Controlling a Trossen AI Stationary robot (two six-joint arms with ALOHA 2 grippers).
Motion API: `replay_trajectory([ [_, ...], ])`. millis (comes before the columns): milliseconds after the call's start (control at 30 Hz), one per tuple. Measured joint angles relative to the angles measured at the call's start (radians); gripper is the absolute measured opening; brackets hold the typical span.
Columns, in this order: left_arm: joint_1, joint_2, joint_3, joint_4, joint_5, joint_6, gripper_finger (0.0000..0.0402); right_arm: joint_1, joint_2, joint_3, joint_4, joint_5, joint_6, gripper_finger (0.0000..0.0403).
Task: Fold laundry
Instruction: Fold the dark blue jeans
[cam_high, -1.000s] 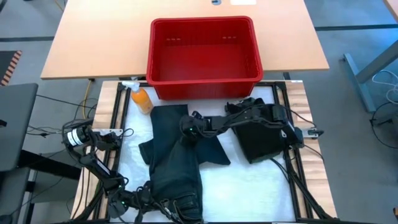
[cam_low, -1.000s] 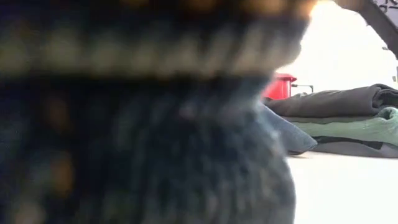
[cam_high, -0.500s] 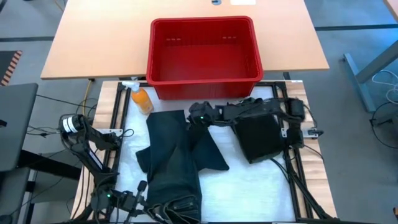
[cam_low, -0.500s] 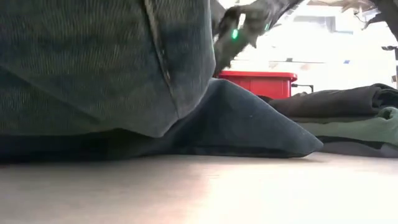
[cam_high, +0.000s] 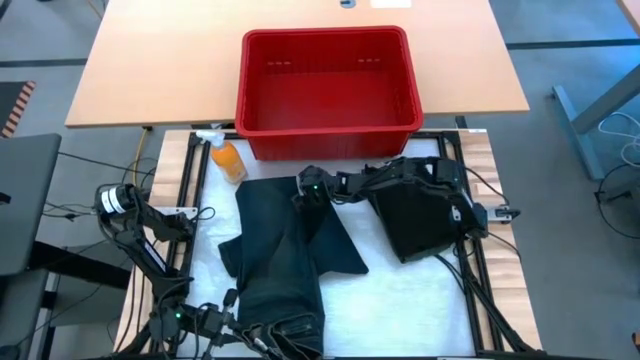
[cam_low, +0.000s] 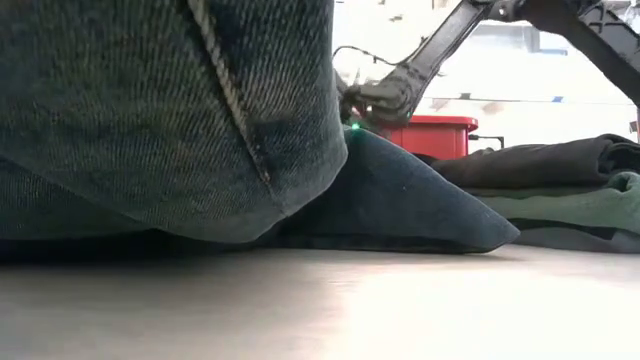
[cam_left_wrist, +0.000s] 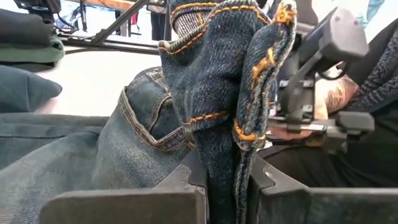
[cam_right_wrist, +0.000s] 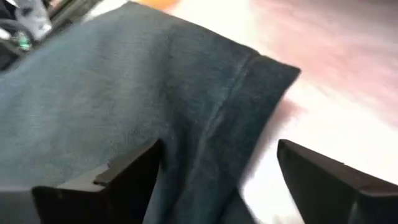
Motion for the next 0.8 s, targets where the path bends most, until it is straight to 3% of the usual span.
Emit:
replay_trajectory([
  [167,0.0,0.001,0.0,-0.007,-0.003,0.004,0.0018,-0.008,0.059,0.001,0.091,-0.005,0.035,0.0359],
  [300,0.0,0.001,0.0,-0.014,-0.013,0.012,0.0018,0.006,0.11,0.003,0.212,-0.048,0.03,0.0344],
  [367,0.0,0.001,0.0,-0.014,-0.024,0.014,0.0018,0.02,0.122,0.003,0.271,-0.059,0.01,0.0314],
  [467,0.001,0.001,0.0,-0.002,-0.025,0.02,0.0018,0.039,0.116,0.003,0.305,-0.071,-0.016,0.0236],
  [533,0.0,0.001,0.0,0.046,-0.025,0.067,0.0018,0.043,0.097,0.0,0.308,-0.086,-0.037,0.0159],
  [633,0.001,0.002,0.0,0.204,-0.015,0.253,0.0018,0.04,0.042,0.001,0.354,-0.157,-0.048,0.0038],
  [733,0.001,-0.006,0.0,0.397,0.007,0.525,0.0018,0.042,-0.042,0.001,0.339,-0.225,-0.074,0.0028],
  [800,0.0,-0.023,0.0,0.542,-0.038,0.723,0.0018,0.043,-0.114,0.001,0.266,-0.232,-0.11,0.0033],
])
